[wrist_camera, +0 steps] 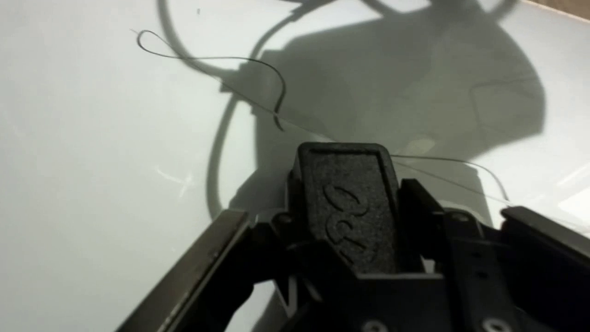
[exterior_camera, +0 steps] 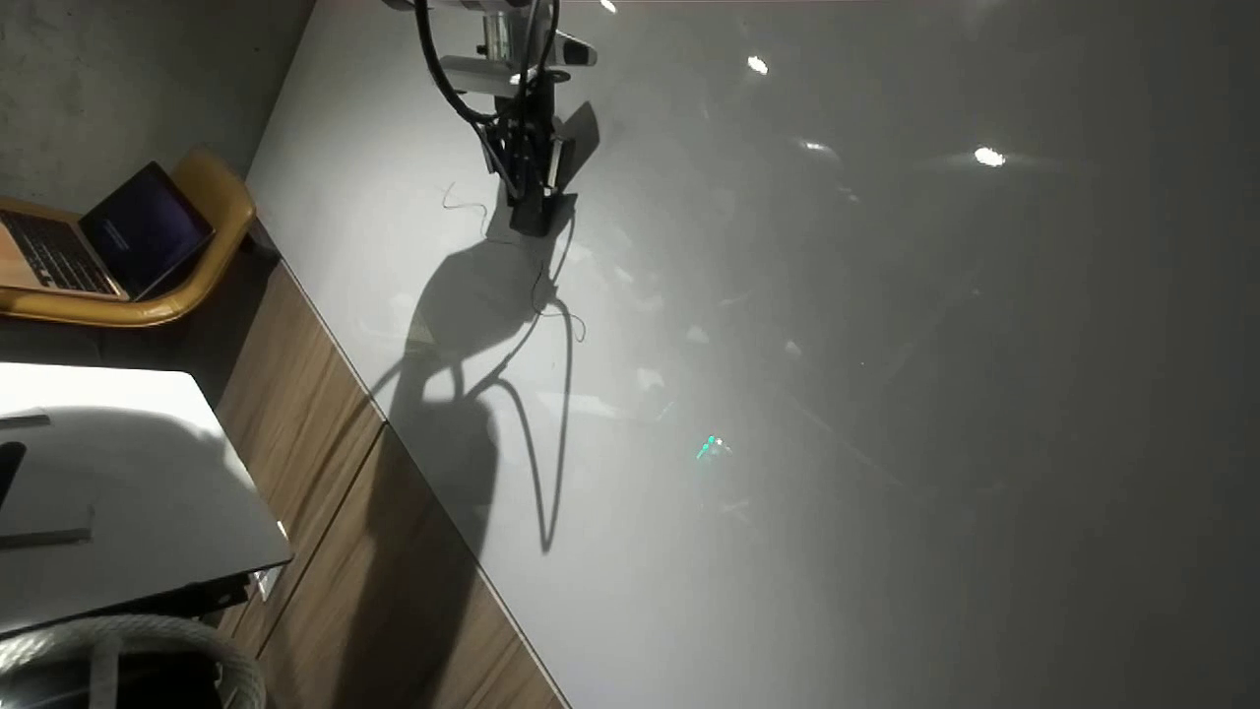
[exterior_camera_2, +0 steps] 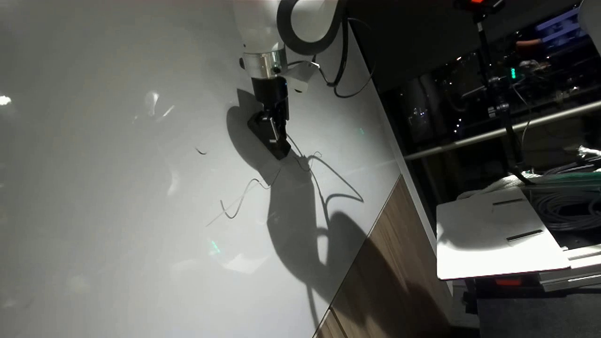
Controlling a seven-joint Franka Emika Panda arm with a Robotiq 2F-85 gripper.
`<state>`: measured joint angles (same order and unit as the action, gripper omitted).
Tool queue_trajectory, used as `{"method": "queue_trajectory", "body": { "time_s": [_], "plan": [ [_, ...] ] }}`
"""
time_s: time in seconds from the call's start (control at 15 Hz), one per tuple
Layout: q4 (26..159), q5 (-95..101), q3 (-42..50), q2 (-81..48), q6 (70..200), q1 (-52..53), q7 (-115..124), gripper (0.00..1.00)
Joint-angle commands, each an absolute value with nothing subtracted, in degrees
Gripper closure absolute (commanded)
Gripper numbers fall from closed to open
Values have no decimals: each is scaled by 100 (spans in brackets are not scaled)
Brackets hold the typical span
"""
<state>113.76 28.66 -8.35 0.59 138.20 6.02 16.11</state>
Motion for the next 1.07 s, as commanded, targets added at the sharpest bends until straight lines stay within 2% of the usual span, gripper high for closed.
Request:
{"method": "queue_trajectory", "body": {
  "time_s": [0.0,1.0],
  "plan": [
    [10673,3112,-1037,-461,13783,904,1867,70],
    [8876,3640,-1147,-2126,13034,2339,2245,70]
  ]
}}
